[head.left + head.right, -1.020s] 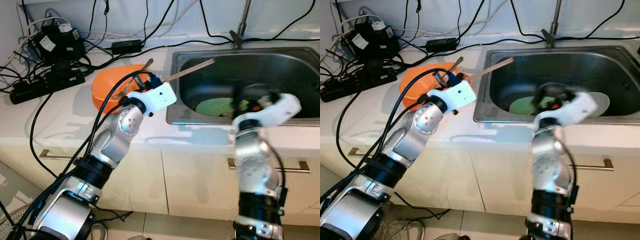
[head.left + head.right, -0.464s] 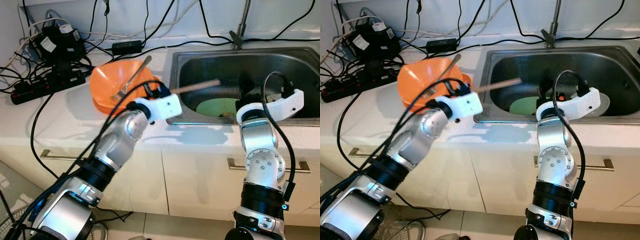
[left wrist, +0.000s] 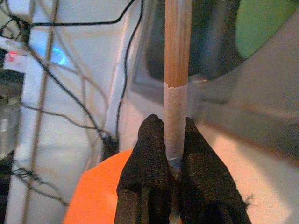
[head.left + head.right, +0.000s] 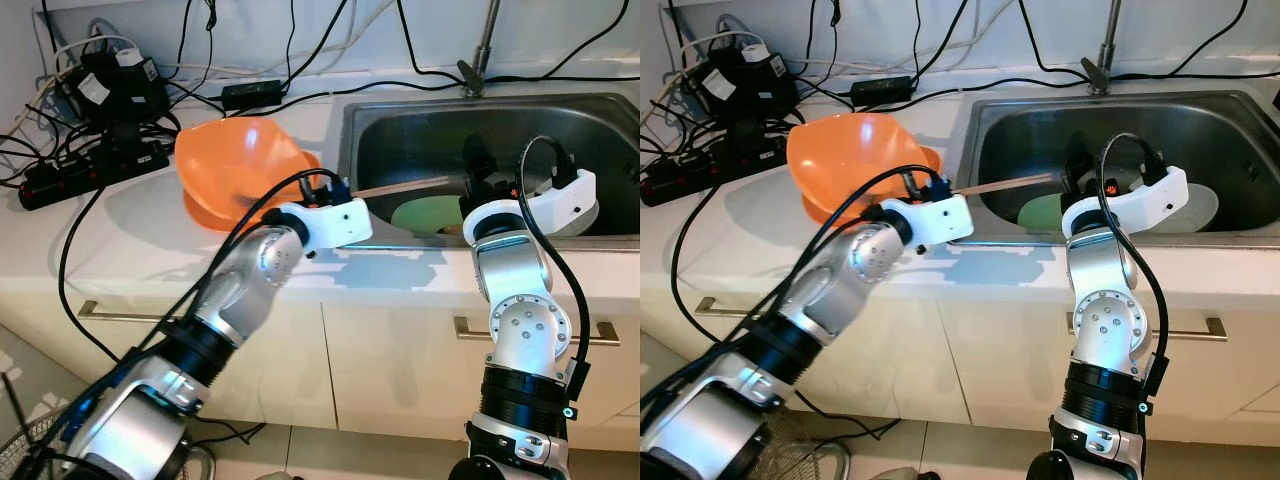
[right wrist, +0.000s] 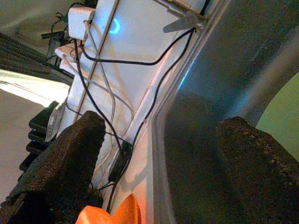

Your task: Kitchen organization

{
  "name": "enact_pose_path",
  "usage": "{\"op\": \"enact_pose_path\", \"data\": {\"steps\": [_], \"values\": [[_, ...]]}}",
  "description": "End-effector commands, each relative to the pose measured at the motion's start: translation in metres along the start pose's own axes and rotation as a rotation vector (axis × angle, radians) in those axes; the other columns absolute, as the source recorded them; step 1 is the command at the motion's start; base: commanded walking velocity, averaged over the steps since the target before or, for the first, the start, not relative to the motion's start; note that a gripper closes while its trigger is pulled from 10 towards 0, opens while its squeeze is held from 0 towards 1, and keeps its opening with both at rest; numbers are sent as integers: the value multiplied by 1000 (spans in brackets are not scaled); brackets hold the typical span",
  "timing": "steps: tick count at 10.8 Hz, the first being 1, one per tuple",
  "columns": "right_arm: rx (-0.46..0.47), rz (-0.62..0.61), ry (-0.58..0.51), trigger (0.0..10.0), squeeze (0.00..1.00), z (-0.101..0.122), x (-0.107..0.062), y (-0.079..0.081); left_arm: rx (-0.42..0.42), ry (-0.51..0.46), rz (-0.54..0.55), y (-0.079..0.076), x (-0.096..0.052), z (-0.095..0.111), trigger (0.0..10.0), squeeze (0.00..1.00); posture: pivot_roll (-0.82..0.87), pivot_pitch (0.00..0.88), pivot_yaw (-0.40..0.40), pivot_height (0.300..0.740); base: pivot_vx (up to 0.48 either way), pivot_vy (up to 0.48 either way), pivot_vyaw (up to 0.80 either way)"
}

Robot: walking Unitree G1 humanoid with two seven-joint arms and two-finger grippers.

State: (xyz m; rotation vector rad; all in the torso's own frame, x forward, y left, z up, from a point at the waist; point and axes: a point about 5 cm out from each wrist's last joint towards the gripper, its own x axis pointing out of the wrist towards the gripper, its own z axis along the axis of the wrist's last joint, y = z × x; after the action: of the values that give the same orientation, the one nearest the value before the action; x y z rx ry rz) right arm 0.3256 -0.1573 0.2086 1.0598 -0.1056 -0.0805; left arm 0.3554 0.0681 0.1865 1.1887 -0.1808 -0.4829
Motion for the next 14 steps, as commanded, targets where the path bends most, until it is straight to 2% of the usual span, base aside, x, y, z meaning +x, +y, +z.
{"op": "enact_pose_path", "data": {"steps": [1,5,7,9,10,13,14], "values": [[61,49,40,10000,0,-13,0,20,28,17,57,16,-1,-3,10000,0,21,0,104,740,0,0,0],[67,43,40,10000,0,-11,0,18,80,88,269,64,-8,-20,10000,0,21,0,89,740,0,0,0],[64,45,43,10000,0,-10,1,18,86,82,283,66,-8,-18,10000,0,23,0,82,740,0,0,0],[68,43,43,10000,0,-10,3,18,111,40,309,71,-10,-6,10000,0,25,0,78,740,0,0,0],[69,42,45,10000,0,-11,3,18,112,-26,295,69,-9,7,10000,0,24,0,79,740,0,0,0],[81,46,43,10000,0,-11,3,20,77,-161,129,21,-5,43,10000,0,8,0,94,740,0,0,0],[85,47,37,10000,0,-10,2,20,53,-176,112,15,-6,49,10000,0,6,0,97,740,0,0,0]]}}
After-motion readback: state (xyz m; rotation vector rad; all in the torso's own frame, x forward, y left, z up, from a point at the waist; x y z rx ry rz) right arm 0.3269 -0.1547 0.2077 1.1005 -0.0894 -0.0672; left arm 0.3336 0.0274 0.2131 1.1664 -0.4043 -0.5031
